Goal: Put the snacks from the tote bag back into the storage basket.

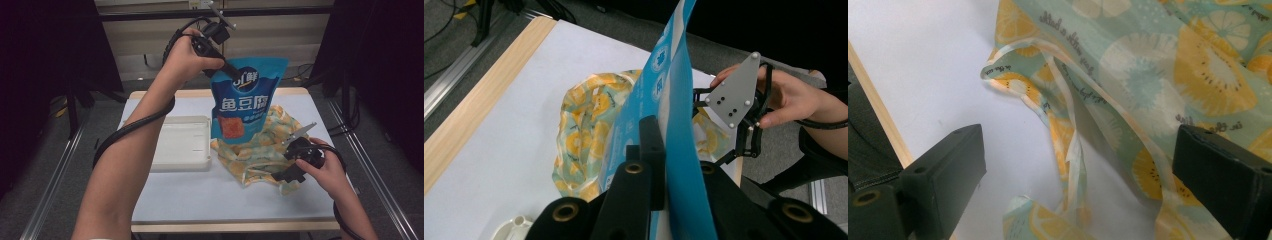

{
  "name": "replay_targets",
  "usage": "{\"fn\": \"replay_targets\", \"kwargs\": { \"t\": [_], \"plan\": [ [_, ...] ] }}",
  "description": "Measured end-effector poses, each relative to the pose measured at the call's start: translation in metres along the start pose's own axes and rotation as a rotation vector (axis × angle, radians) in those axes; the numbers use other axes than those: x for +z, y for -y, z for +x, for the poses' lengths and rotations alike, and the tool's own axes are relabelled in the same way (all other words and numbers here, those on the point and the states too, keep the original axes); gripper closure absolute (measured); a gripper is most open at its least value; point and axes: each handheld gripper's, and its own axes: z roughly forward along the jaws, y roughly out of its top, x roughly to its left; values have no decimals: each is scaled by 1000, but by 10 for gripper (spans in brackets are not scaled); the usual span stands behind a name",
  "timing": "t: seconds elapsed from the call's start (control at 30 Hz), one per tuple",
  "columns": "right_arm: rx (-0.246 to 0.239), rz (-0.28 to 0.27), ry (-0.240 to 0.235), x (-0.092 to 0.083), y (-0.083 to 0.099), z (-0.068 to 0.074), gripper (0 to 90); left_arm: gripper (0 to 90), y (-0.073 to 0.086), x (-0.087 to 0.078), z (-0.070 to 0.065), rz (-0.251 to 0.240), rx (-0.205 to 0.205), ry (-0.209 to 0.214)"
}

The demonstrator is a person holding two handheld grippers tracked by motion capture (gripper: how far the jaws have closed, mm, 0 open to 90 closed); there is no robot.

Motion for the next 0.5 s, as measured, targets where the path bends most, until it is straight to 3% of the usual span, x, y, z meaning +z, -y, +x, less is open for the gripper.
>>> {"fn": "replay_targets", "kwargs": {
  "t": [0.5],
  "plan": [
    [-8,-11,5,-3,-1,1,61,900,25,-23,12,16,-21,-13]
  ]
}}
